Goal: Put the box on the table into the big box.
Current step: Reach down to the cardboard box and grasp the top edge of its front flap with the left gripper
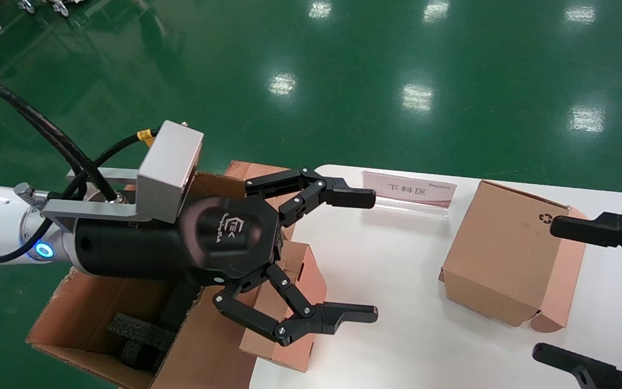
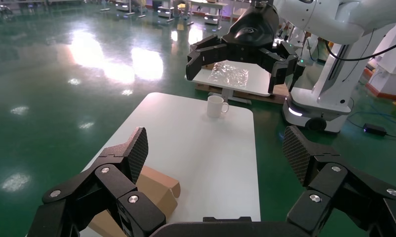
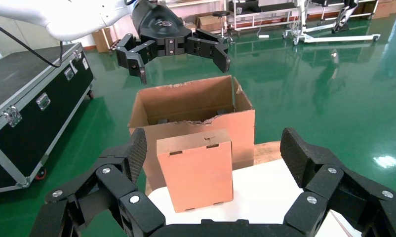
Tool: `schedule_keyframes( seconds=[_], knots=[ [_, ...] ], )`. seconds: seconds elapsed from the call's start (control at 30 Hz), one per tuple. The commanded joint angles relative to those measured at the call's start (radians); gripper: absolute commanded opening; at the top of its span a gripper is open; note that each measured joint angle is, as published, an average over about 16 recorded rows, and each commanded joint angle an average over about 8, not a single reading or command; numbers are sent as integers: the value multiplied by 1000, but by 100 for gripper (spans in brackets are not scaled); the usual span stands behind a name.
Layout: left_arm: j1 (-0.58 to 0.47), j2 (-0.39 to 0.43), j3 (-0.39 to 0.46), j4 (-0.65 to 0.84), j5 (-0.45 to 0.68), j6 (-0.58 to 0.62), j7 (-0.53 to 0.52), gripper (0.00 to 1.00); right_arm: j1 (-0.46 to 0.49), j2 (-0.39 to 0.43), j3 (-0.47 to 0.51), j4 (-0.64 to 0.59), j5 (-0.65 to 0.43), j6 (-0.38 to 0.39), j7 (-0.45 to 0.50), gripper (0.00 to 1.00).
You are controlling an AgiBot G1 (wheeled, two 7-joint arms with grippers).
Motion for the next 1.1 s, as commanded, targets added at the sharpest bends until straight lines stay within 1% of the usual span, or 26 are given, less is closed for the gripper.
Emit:
schedule_keyframes(
  seconds=[0.03, 0.67, 0.83, 1.1],
  knots=[
    [0, 0, 0, 0, 0, 0, 0, 100, 0, 0, 0, 0, 0, 0, 0, 100],
    [-1, 1, 7, 0, 14, -7, -4, 100, 0, 0, 0, 0, 0, 0, 0, 100],
    [-14, -9, 37, -4, 66, -40, -23, 100, 0, 0, 0, 0, 0, 0, 0, 100],
    [-75, -64, 120, -33, 214, -152, -73, 100, 0, 0, 0, 0, 0, 0, 0, 100]
  ],
)
